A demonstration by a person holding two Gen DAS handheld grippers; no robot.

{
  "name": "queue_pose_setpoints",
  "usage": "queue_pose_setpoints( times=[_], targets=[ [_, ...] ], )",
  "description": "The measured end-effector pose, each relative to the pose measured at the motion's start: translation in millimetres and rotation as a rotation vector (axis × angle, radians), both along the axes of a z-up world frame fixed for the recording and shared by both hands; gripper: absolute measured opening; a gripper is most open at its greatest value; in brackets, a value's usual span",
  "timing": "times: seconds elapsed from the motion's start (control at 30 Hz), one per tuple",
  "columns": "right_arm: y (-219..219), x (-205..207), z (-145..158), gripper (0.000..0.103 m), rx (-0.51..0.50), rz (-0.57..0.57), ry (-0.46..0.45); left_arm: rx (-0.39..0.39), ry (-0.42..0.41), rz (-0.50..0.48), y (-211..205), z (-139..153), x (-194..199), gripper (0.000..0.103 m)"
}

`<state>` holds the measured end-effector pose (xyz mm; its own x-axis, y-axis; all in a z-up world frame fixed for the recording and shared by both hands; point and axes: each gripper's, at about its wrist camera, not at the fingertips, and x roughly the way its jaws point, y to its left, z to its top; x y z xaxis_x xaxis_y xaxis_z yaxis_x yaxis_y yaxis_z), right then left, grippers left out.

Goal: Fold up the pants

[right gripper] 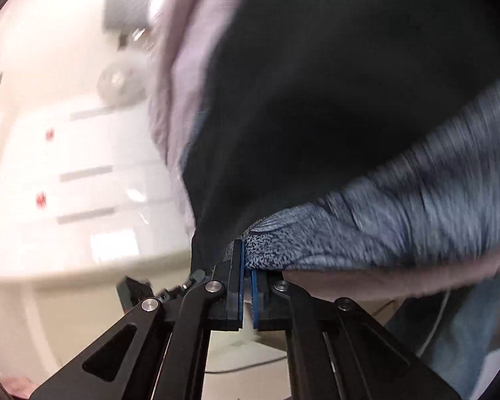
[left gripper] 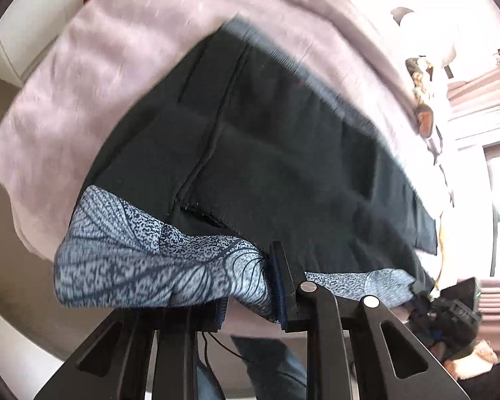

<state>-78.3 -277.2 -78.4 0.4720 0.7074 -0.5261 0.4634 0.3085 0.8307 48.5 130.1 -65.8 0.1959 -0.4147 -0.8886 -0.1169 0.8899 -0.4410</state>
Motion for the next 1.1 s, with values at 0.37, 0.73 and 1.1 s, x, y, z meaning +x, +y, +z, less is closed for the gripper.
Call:
queue_pose_setpoints(
  times=[0.37, 0.73, 1.1],
  targets=[
    [-41, 183, 24, 0.004, -0.100, 0.277, -0.032, 0.183, -0.249, 0.016, -39, 25, 144, 0.069],
    [-54, 241, -43, 0.029, -0.162, 0.341, 0.100, 0.370, -0.194, 0.030, -39, -26, 203, 0.069],
    [34, 263, -13, 0.047, -0.497, 0.699, -0.075, 0.478, -0.198, -0.109, -110, -55, 203, 0.081]
  ],
)
